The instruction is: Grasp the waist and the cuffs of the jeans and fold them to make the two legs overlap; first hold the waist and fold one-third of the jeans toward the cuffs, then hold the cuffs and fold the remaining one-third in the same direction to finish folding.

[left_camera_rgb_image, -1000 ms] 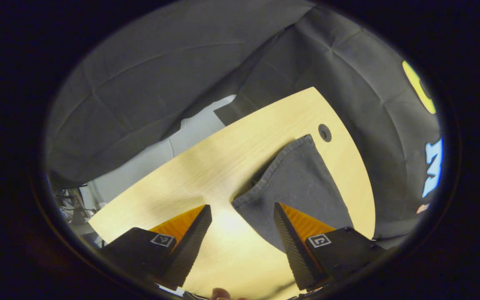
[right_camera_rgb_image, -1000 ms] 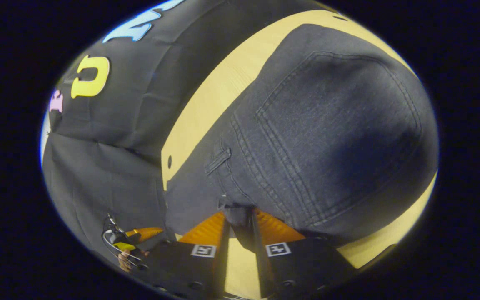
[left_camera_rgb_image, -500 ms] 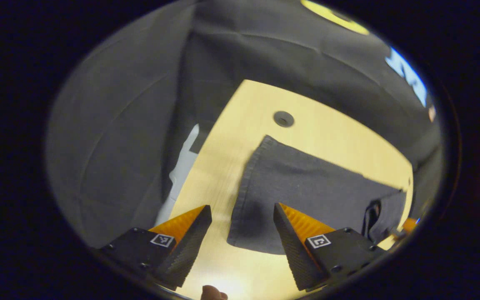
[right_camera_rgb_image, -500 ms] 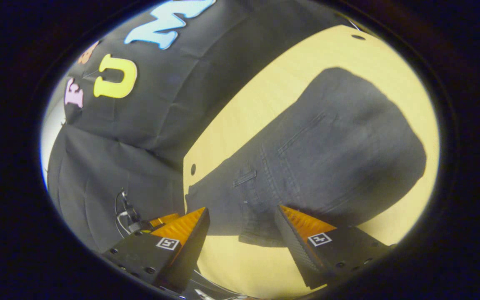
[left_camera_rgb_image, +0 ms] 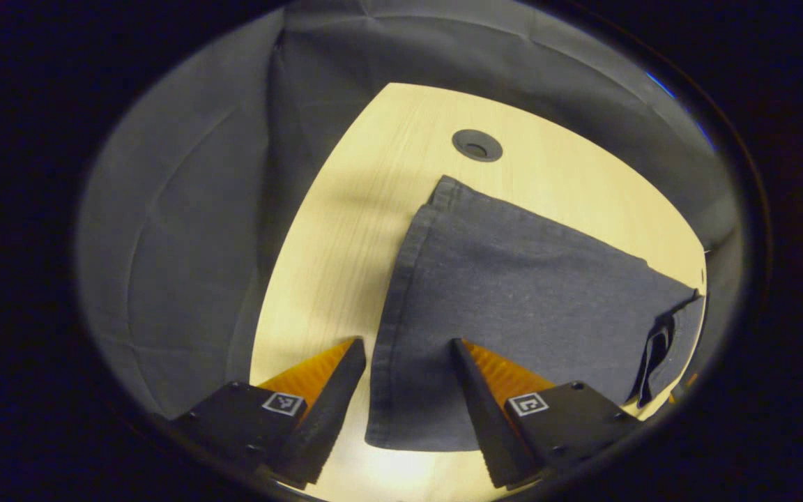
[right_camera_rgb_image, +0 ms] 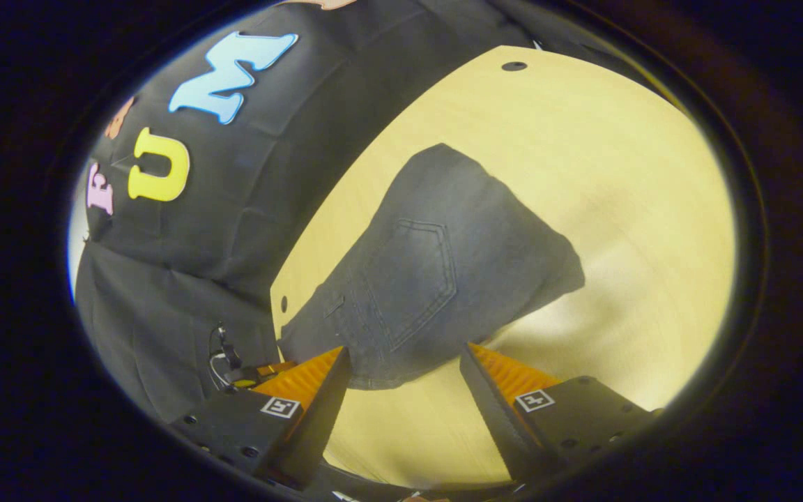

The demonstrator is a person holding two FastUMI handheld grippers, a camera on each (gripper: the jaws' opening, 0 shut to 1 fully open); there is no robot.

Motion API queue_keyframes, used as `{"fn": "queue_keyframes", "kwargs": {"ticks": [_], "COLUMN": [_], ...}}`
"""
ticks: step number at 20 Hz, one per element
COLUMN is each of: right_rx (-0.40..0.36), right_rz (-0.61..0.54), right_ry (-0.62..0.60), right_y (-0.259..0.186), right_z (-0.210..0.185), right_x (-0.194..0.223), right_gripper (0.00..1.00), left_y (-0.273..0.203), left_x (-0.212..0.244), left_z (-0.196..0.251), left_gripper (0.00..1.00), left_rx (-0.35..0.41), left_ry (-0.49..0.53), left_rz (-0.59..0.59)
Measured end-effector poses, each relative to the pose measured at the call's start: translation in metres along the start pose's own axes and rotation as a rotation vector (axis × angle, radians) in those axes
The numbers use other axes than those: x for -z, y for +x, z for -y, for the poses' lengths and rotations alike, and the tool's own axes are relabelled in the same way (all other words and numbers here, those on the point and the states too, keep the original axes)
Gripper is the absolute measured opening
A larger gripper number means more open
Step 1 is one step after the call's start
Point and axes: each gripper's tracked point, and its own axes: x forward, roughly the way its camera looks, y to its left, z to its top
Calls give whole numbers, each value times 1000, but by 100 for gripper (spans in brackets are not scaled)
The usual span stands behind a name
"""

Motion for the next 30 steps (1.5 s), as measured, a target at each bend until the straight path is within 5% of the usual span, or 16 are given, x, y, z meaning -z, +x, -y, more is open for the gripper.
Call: {"fn": "queue_keyframes", "kwargs": {"ticks": [1, 4, 6, 11, 15, 19, 21, 25, 27, 30], "right_rx": [2, -12, -19, -29, -35, -57, -69, -84, -83, -94], "right_rz": [5, 5, 5, -8, 12, 40, 53, 95, 123, 181], "right_ry": [-2, 8, 6, 6, 27, 28, 31, 56, 84, 150], "right_y": [-1, -3, -3, -9, -13, -29, -39, -60, -72, -92], "right_z": [1, -2, -1, 1, 3, 9, 13, 32, 44, 63], "right_x": [-1, -2, -3, 0, -6, -9, -10, -12, -13, -25], "right_gripper": [95, 95, 96, 96, 95, 95, 95, 96, 96, 95], "left_y": [3, -1, 8, -22, -108, -190, -232, -291, -286, -244], "left_x": [3, -1, 0, 2, -22, -31, -34, -21, -5, 38], "left_z": [4, 21, 19, 28, 91, 156, 204, 336, 410, 490], "left_gripper": [85, 23, 9, 8, 8, 8, 8, 8, 7, 7], "left_rx": [8, -5, 3, -13, 105, 238, 346, 545, 634, 655], "left_ry": [25, -29, -70, -79, 120, 123, 100, 208, 281, 344], "left_rz": [-15, 12, 24, 38, 200, 279, 314, 383, 357, 222]}}
